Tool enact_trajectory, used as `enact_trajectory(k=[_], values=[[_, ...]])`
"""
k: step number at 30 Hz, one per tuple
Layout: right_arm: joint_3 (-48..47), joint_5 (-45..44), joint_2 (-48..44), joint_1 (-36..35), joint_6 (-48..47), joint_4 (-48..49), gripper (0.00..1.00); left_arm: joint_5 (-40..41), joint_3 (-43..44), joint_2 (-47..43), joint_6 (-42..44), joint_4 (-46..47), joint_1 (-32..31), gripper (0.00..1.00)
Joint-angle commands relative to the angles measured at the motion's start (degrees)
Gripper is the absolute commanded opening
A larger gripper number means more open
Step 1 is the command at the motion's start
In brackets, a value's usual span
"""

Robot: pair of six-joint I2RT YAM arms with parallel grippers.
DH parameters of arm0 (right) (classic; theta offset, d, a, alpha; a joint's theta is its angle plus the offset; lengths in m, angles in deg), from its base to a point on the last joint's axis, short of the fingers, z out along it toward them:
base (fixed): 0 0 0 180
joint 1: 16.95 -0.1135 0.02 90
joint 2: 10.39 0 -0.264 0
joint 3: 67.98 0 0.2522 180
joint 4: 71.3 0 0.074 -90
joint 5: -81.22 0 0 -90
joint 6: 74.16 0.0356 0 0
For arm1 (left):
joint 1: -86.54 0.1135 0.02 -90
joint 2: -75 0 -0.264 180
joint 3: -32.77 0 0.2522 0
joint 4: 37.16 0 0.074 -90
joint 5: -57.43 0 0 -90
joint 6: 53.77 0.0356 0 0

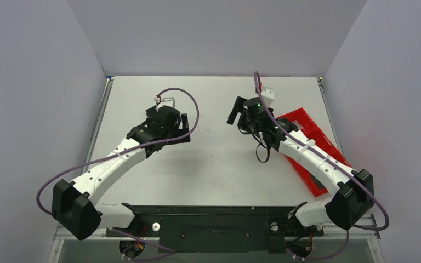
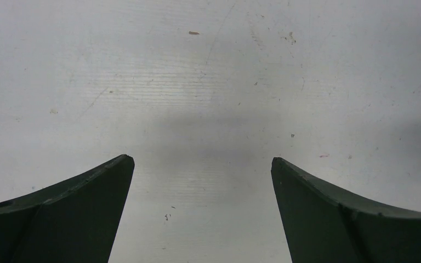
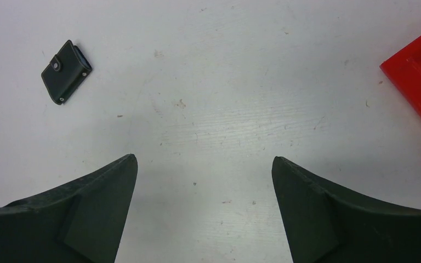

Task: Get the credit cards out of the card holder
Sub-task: Move the card holder to the center of the board.

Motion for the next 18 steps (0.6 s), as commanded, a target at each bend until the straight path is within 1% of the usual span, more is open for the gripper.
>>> enact_trajectory(k=[1,8,18], values=[[0.5,0.4,0.8,-0.4,0.4,2.6,0.88,2.1,2.8,-1.4,-1.2,-1.2,0.4,0.97],[0.8,-0.6,0.4,-0.5,0.0,1.9,0.88,2.4,2.9,-1.2,-2.4,-1.2,1.3,0.97],[1.5,-1.6,-0.9,-0.5,-1.5,1.0,0.88,5.0,6.0,1.2,-4.1,-2.1,2.5,0.97]])
